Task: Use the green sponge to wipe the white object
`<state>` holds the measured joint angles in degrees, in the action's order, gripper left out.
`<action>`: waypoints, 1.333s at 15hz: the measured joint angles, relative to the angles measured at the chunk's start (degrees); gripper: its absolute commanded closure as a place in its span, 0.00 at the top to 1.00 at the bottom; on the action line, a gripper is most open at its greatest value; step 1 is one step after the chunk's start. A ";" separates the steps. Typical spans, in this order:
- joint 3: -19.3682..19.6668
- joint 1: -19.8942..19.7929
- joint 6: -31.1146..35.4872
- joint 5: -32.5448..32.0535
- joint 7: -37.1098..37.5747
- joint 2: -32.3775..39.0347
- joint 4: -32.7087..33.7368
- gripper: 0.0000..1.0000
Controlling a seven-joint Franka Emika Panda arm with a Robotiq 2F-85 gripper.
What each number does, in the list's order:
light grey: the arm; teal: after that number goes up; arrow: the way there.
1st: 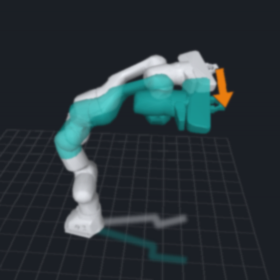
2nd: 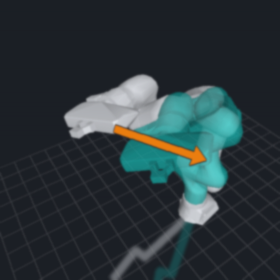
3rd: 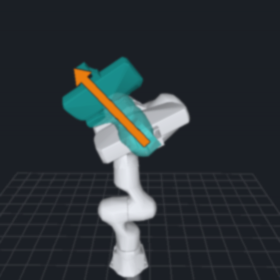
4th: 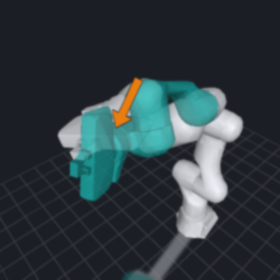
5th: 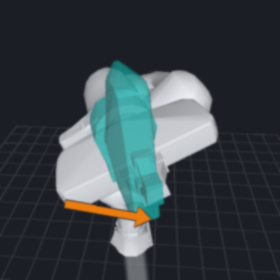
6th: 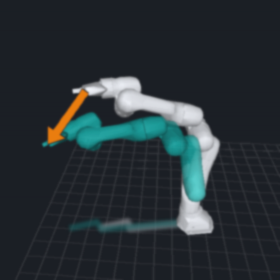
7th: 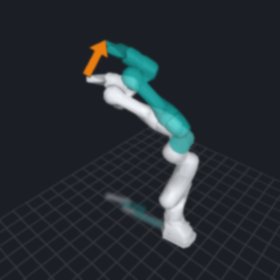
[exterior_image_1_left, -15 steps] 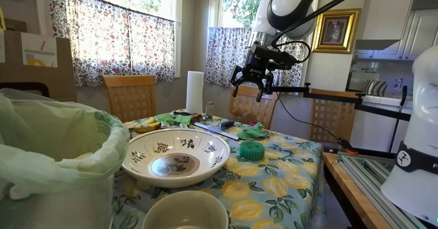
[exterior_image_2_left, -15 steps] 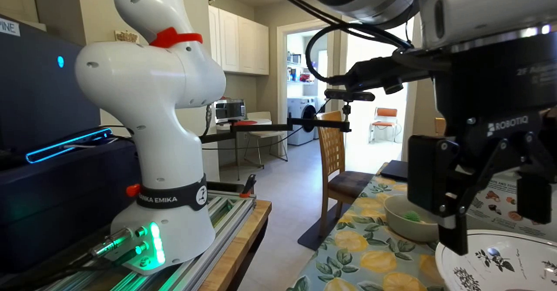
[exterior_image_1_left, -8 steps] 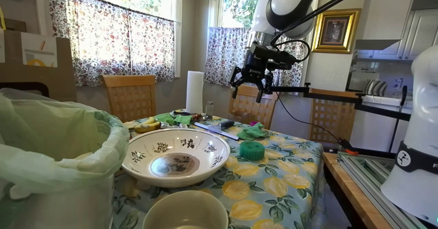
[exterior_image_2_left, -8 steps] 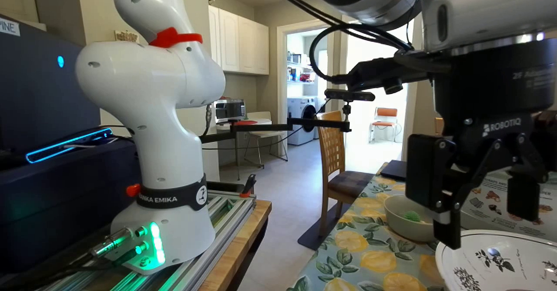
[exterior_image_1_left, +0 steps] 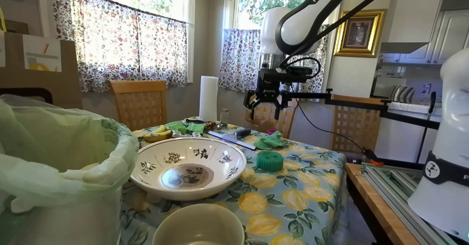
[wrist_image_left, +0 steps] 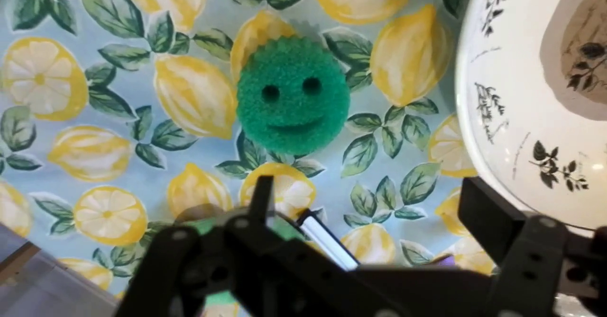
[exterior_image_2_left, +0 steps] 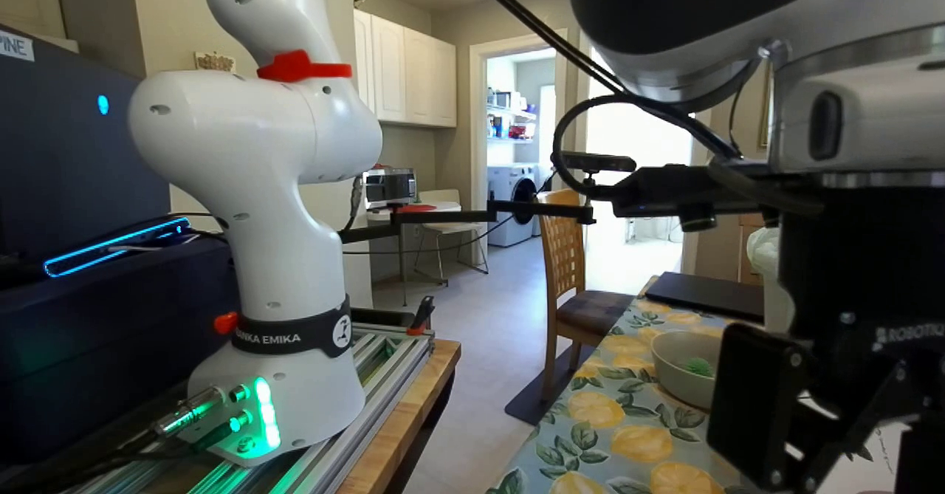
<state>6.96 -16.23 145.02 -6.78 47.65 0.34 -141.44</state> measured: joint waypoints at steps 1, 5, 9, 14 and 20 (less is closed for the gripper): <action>0.82 0.02 0.22 -1.13 0.83 1.54 0.74 1.00; 4.72 0.55 1.38 -4.60 2.96 7.36 2.63 1.00; 7.61 2.39 2.36 -6.09 2.97 11.87 2.56 1.00; 8.62 6.67 2.60 -6.89 2.97 14.24 1.30 1.00; 8.72 9.00 2.57 -6.89 2.97 15.16 1.02 1.00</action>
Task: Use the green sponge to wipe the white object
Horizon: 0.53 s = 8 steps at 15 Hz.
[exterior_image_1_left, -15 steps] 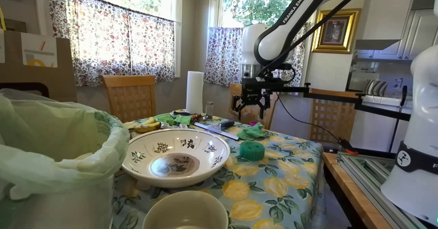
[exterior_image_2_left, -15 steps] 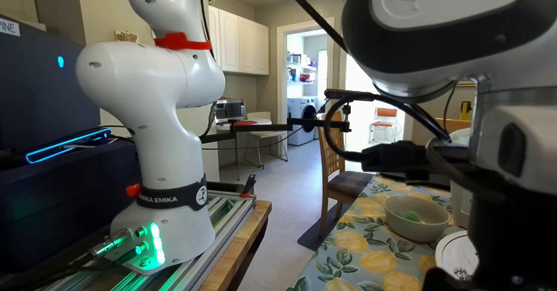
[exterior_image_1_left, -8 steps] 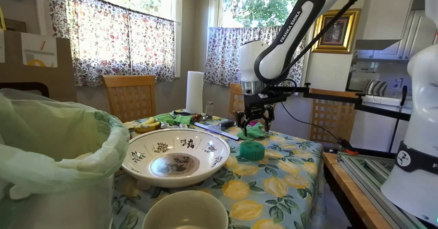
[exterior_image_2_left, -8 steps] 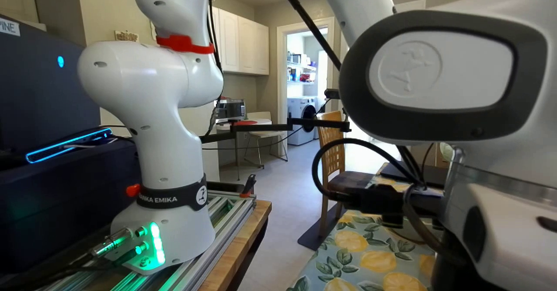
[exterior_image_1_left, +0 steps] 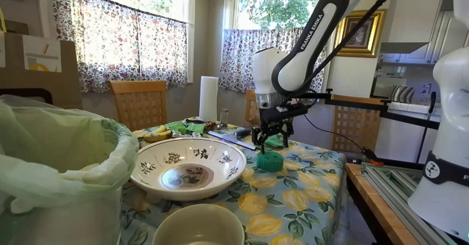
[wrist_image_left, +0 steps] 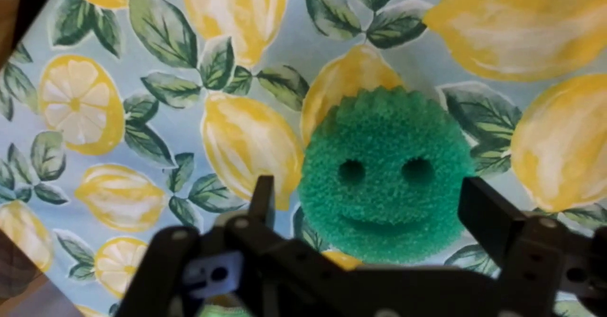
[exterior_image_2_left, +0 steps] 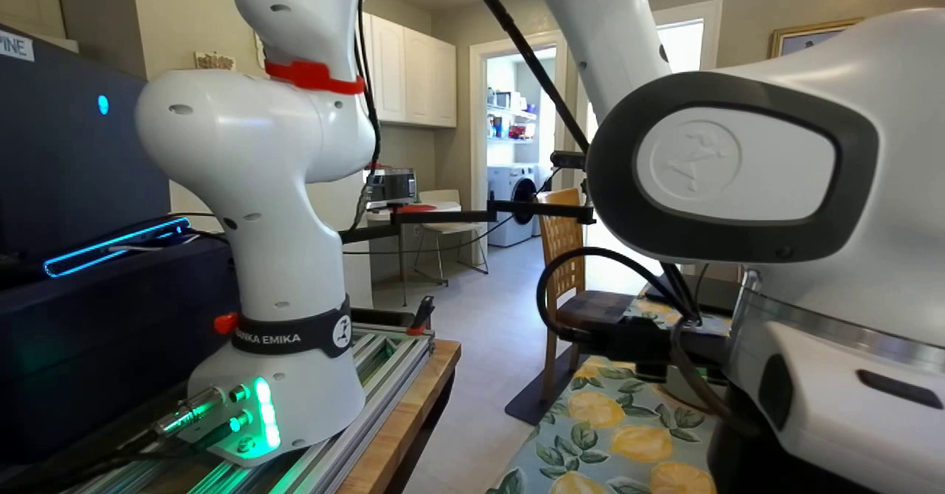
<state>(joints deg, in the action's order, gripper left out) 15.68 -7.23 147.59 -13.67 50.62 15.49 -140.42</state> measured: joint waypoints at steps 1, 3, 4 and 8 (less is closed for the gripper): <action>0.01 0.18 0.00 0.00 0.00 0.14 0.08 1.00; 0.01 0.51 0.00 0.00 0.00 0.24 0.21 1.00; 0.02 0.68 0.00 0.00 0.00 0.25 0.27 1.00; 0.01 1.39 0.00 0.08 0.00 0.50 0.97 1.00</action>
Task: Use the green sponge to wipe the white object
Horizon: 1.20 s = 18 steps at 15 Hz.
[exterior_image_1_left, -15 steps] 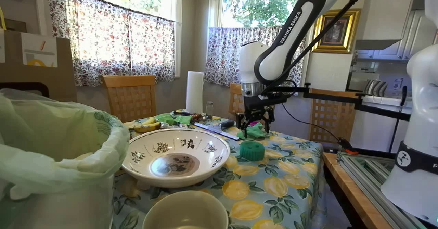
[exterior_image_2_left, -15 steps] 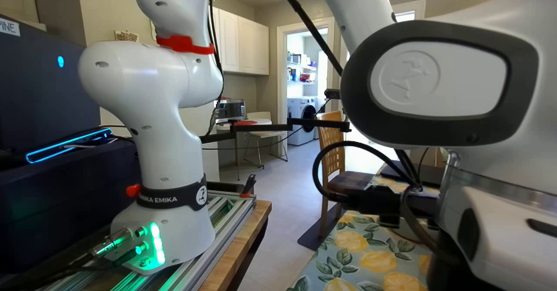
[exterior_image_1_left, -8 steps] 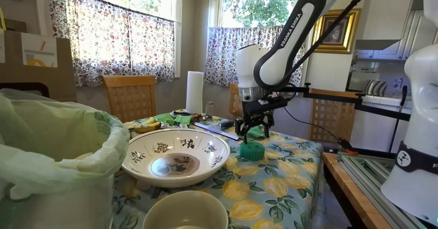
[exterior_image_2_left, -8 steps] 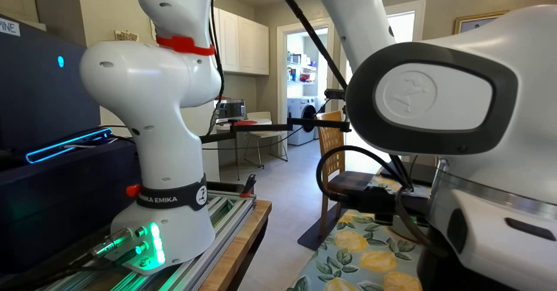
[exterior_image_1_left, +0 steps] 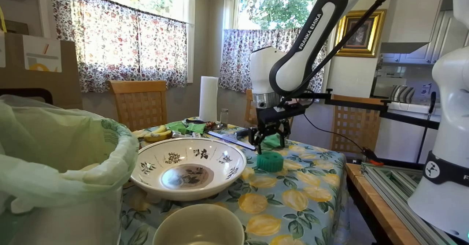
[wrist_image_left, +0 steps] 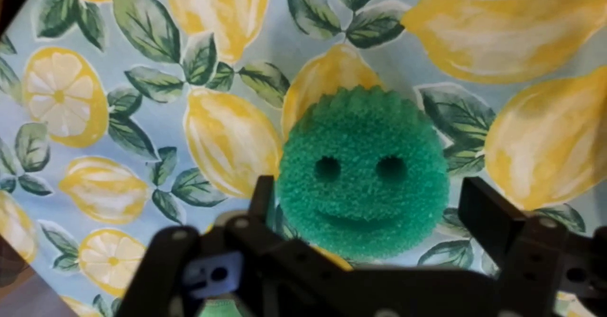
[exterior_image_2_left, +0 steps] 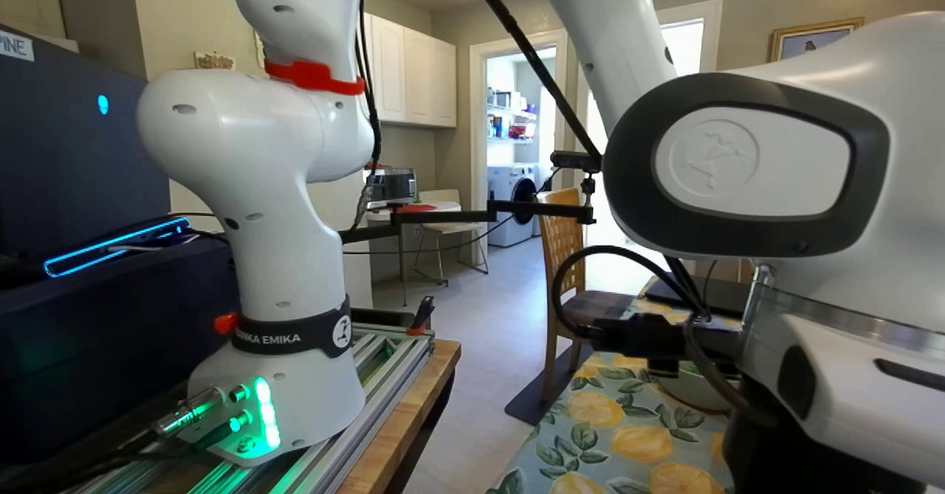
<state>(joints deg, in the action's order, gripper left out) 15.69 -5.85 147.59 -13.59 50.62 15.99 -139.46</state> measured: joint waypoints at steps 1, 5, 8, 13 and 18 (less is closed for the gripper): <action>0.00 0.14 -0.03 0.14 0.00 0.25 0.36 1.00; 0.00 0.46 -0.04 0.23 0.03 1.55 1.69 1.00; 0.04 0.66 -0.03 0.25 0.19 2.90 2.81 1.00; 0.49 1.67 0.00 0.27 1.22 5.33 4.38 0.64; 0.72 2.88 0.00 0.27 2.18 6.72 5.00 0.25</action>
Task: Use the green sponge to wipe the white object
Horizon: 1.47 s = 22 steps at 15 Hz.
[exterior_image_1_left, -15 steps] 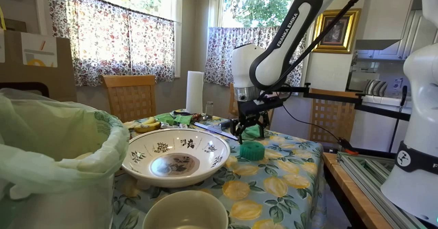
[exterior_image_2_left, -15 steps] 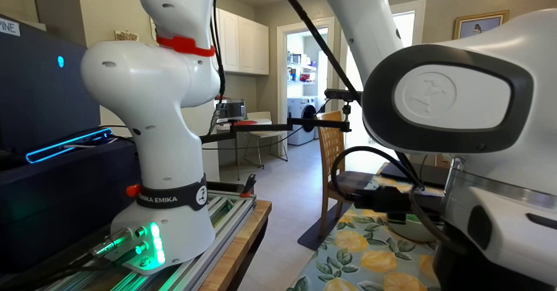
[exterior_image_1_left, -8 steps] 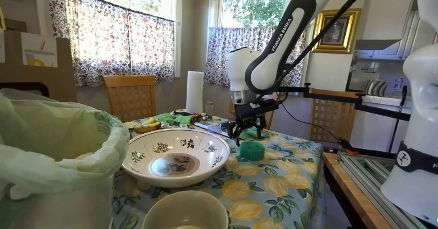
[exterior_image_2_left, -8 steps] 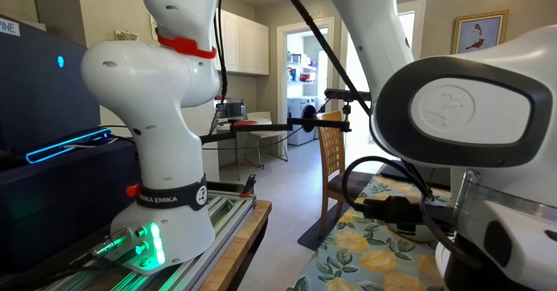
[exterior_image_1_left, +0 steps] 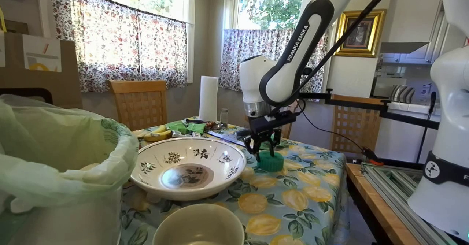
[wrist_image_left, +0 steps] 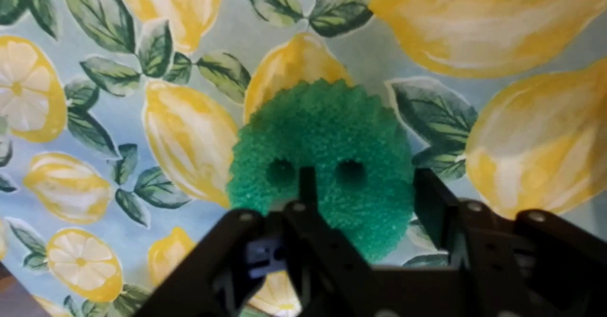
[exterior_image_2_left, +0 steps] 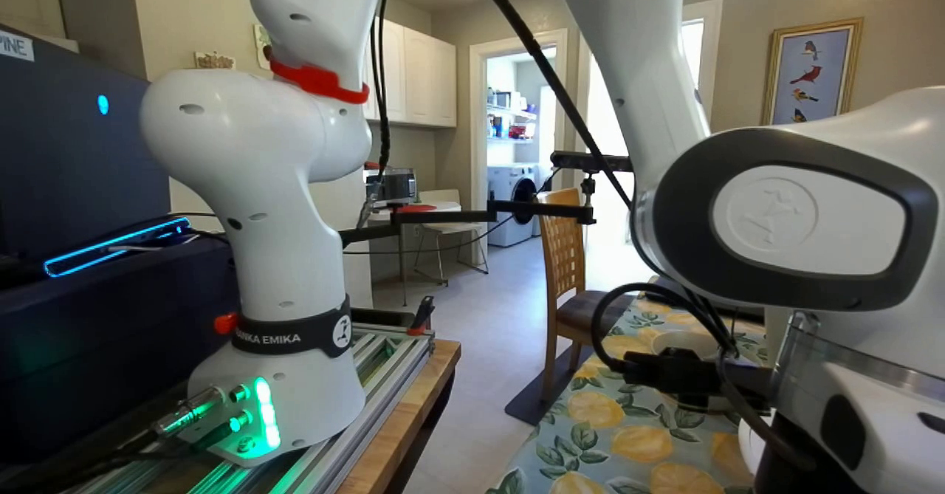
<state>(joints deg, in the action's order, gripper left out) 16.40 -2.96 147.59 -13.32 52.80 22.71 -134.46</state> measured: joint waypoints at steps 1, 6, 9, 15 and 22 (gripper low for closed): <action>0.05 0.20 -0.05 0.00 0.05 0.01 0.15 0.18; 0.09 0.76 -0.06 0.00 0.68 0.09 0.44 0.02; 0.26 0.77 -0.06 0.00 1.05 0.17 0.47 0.03; 1.33 0.77 -0.50 0.05 1.50 0.17 0.78 0.02; 1.84 1.34 -7.27 0.32 2.04 -5.87 1.14 0.02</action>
<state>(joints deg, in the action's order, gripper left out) 18.25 -1.63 140.31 -13.00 54.85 16.84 -133.32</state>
